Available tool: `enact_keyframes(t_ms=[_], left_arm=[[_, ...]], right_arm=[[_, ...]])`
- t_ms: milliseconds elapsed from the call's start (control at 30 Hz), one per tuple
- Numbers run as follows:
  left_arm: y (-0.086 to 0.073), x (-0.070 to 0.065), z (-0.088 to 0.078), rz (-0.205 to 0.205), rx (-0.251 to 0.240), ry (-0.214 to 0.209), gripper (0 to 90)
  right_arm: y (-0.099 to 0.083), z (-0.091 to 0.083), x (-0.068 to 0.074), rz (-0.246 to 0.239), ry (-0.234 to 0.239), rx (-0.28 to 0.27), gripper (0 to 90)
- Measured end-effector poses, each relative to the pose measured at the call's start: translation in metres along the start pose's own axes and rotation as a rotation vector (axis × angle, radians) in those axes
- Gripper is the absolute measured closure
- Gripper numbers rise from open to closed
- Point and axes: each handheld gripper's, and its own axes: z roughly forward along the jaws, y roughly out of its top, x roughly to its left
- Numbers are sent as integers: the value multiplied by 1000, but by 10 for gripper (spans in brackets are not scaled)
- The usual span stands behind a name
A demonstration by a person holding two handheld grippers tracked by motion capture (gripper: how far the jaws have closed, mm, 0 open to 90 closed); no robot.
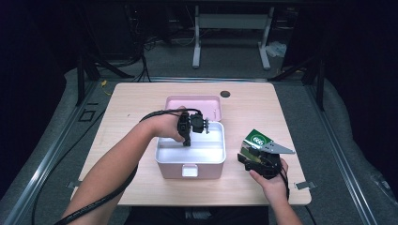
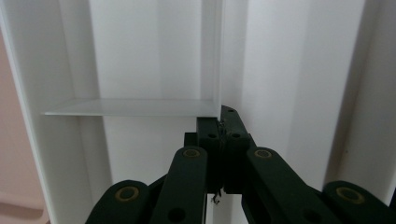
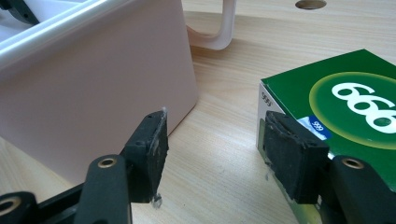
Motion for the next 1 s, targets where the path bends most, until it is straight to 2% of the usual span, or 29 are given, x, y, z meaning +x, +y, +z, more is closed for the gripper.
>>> enact_keyframes(t_ms=[633,1000], left_arm=[[-4,-7,-13,5,-25,25,892],[-5,-9,-30,5,-25,41,892]], right_arm=[[0,0,0,1,1,-2,401],[0,1,1,1,2,1,401]])
